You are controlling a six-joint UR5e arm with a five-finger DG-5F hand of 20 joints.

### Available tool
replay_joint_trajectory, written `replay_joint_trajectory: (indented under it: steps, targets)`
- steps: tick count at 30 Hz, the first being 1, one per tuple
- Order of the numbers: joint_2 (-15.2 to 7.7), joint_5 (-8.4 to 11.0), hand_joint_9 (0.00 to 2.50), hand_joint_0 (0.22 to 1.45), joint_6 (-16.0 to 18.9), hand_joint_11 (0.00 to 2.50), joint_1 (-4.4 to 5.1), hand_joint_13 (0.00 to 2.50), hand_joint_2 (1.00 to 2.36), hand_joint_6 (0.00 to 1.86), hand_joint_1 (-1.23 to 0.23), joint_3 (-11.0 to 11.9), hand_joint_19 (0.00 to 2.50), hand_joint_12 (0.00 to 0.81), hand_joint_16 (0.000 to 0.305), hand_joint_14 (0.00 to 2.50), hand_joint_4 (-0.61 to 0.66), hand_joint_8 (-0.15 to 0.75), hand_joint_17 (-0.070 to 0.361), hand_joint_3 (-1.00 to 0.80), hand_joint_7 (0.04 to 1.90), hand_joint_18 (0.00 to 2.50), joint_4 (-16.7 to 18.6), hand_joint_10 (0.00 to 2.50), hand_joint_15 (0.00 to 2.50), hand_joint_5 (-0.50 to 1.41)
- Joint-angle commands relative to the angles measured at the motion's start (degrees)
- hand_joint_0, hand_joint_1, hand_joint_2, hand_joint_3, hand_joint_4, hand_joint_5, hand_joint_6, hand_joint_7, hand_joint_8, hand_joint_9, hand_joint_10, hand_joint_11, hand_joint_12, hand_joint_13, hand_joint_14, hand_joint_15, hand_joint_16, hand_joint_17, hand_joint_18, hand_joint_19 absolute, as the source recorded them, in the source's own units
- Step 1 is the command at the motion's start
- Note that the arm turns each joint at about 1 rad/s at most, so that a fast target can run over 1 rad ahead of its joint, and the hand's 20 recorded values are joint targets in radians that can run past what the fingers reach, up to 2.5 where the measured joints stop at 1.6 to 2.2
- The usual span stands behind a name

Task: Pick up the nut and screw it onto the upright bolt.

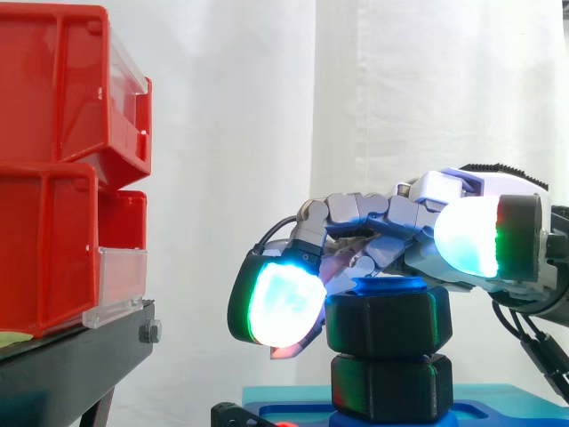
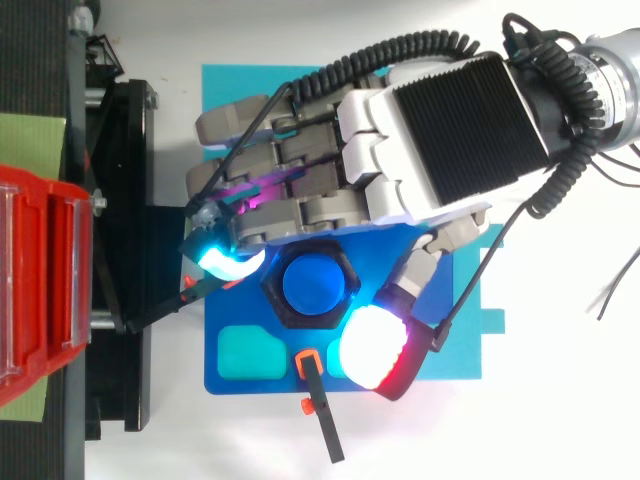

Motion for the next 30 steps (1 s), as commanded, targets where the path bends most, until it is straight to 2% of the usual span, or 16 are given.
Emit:
replay_joint_trajectory:
  steps: [1,8,16,26,30]
  targets:
    - [0.00,-0.04,0.78,0.50,0.00,0.00,-0.19,0.56,1.00,0.50,-0.08,0.00,0.02,0.252,0.028,0.00,0.22,0.244,0.063,-0.50,1.35,0.28,-0.44,0.00,0.00,-0.04]
    - [0.00,-0.04,0.80,0.50,-0.09,0.00,-0.28,0.58,1.00,0.51,-0.09,0.00,0.03,0.251,0.028,0.00,0.18,0.252,0.064,-0.50,1.55,0.31,-0.44,0.00,0.00,-0.02]
    - [0.00,0.14,0.84,0.50,-0.09,0.00,-0.55,0.63,1.00,0.58,-0.10,-1.84,0.05,0.243,0.028,0.00,0.16,0.262,0.062,-0.50,1.50,0.36,0.53,0.00,0.00,-0.02]
    - [0.00,-0.30,0.88,0.50,0.00,0.00,-1.43,0.65,1.00,0.60,-0.10,-1.76,0.06,0.235,0.027,0.00,0.12,0.265,0.061,-0.50,1.51,0.40,1.93,0.00,0.00,0.00]
    - [0.09,-1.01,0.89,0.50,0.09,0.00,-2.13,0.67,1.00,0.61,-0.10,-1.67,0.07,0.232,0.027,0.00,0.11,0.263,0.061,-0.50,1.49,0.41,2.64,0.00,0.00,0.00]
